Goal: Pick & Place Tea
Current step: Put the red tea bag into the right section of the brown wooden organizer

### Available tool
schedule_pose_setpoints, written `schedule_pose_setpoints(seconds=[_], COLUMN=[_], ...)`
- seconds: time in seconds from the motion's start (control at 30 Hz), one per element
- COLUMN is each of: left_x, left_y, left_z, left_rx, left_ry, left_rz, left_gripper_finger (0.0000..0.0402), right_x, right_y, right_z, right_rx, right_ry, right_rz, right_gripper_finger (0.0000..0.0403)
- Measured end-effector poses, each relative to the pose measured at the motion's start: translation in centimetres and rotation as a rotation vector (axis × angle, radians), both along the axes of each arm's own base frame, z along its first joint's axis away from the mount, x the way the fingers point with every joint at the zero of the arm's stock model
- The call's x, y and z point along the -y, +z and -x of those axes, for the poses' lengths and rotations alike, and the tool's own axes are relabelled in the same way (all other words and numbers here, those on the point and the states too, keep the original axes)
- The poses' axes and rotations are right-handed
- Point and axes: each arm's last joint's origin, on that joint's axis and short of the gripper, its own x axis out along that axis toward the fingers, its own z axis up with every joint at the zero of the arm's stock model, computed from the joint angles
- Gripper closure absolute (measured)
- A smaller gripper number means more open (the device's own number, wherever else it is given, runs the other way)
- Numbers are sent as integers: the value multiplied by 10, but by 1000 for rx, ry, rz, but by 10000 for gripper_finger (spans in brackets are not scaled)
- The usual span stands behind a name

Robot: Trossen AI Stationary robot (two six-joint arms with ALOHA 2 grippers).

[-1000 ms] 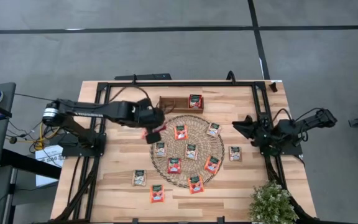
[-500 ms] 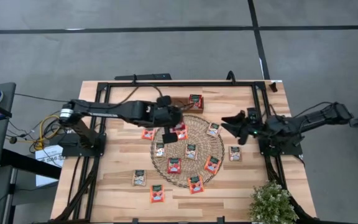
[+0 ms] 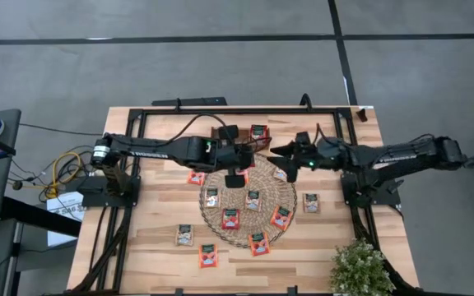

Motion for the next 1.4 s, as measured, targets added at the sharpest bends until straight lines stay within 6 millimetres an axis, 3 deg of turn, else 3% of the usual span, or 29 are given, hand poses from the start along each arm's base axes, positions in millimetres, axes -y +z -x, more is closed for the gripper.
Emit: schedule_pose_setpoints(seconds=[0.4, 0.53, 0.87, 1.13, 1.4], left_x=[0, 0, 0, 1, 1], left_y=[0, -1, -1, -2, -2], left_z=[1, 2, 2, 3, 3], left_rx=[-6, -22, -23, -35, -36], left_ry=[6, 9, 3, -16, -19], left_rz=[-7, -6, 3, 28, 33], left_gripper_finger=[400, 400, 400, 400, 400], right_x=[19, 23, 28, 33, 34], right_y=[7, 10, -3, -1, 0], right_z=[-52, -60, -73, -71, -71], right_rx=[-58, -59, -153, -148, -147], right_ry=[167, 183, 177, 167, 164], right_rz=[-5, -1, -8, 9, 13], right_gripper_finger=[194, 195, 210, 254, 337])
